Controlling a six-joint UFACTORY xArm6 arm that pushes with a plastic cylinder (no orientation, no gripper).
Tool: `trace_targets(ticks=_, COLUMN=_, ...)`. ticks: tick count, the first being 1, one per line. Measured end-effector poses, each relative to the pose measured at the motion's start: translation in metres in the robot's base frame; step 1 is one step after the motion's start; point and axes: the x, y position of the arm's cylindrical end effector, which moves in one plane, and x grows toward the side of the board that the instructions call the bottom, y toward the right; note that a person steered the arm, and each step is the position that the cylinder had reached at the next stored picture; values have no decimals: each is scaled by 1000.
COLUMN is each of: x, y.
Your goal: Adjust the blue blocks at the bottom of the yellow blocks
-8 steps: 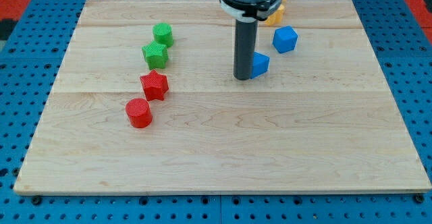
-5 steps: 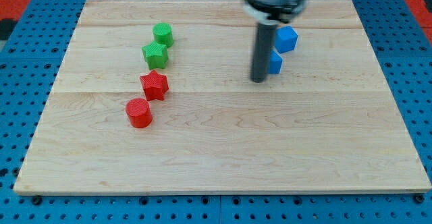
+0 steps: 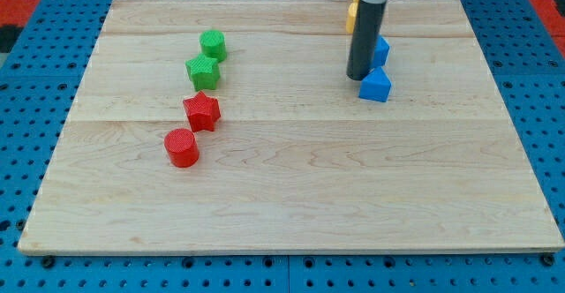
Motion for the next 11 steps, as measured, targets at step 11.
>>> trace_targets(ticks=11, x=-46, y=72)
